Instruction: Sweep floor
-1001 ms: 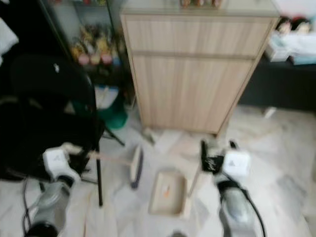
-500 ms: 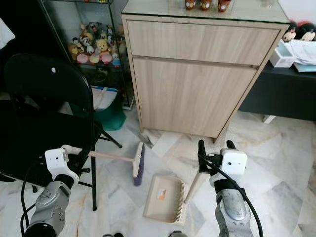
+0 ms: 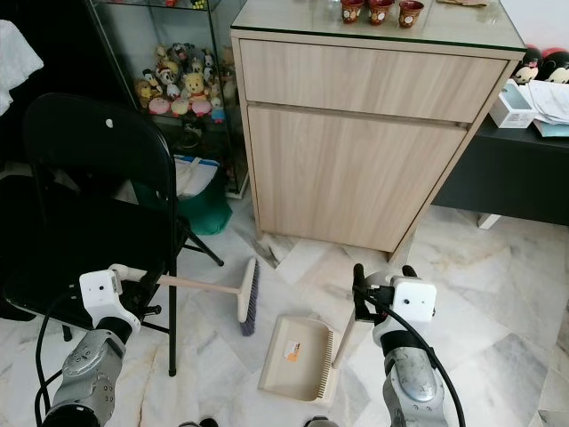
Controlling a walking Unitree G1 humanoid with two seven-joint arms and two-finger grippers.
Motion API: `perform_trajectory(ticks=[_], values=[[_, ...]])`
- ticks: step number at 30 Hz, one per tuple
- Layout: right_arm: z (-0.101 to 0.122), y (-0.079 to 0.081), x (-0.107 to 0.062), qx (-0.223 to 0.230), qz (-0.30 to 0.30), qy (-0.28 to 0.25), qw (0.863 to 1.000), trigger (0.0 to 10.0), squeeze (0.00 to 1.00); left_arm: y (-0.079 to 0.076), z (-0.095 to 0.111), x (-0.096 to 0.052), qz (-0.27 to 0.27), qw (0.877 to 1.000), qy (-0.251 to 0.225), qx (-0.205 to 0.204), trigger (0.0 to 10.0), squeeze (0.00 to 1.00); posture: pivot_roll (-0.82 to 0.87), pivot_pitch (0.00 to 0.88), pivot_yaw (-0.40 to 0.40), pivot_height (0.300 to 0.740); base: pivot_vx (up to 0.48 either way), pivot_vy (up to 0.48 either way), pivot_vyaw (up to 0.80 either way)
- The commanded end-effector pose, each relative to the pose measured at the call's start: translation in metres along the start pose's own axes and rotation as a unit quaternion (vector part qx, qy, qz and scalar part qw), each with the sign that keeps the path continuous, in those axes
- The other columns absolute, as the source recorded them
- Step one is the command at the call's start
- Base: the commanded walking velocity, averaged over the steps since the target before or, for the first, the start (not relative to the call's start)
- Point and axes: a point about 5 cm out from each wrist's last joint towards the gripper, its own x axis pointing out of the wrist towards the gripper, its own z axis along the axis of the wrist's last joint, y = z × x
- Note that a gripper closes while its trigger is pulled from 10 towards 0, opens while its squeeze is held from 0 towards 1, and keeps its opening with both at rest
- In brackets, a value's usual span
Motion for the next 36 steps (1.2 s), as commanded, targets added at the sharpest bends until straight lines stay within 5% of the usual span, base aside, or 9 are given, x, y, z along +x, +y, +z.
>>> perform_trajectory(ticks=[1, 30, 31, 32, 33, 36], values=[[-0.008, 0.001, -0.002, -0.001, -0.001, 0.013, 1.000, 10.0, 0.00, 0.004, -0.012, -0.007, 0.003, 0.999, 0.031, 0.008, 10.0, 0.00, -0.20, 0.203, 0.007, 0.740, 0.000, 0.000, 0.00], [-0.015, 0.008, 0.012, -0.003, 0.024, 0.007, 1.000, 10.0, 0.00, 0.002, -0.012, -0.007, 0.005, 1.000, 0.027, 0.008, 10.0, 0.00, -0.20, 0.206, 0.002, 0.740, 0.000, 0.000, 0.00], [-0.015, 0.009, 0.013, -0.003, 0.025, 0.007, 1.000, 8.5, 0.00, 0.002, -0.012, -0.007, 0.005, 1.000, 0.027, 0.008, 10.0, 0.00, -0.20, 0.206, 0.003, 0.740, 0.000, 0.000, 0.00], [-0.015, 0.009, 0.013, -0.003, 0.026, 0.006, 1.000, 8.5, 0.00, 0.002, -0.012, -0.007, 0.005, 1.000, 0.027, 0.008, 10.0, 0.00, -0.20, 0.206, 0.003, 0.740, 0.000, 0.000, 0.00], [-0.015, 0.009, 0.013, -0.003, 0.027, 0.006, 1.000, 0.7, 0.00, 0.002, -0.013, -0.007, 0.005, 1.000, 0.027, 0.007, 10.0, 0.00, -0.20, 0.205, 0.002, 0.740, 0.000, 0.000, 0.00], [-0.015, 0.010, 0.014, 0.000, 0.030, 0.002, 1.000, 0.0, 0.00, 0.001, -0.013, -0.007, 0.005, 1.000, 0.027, 0.007, 10.0, 0.00, -0.20, 0.204, 0.002, 0.740, 0.000, 0.000, 0.00]])
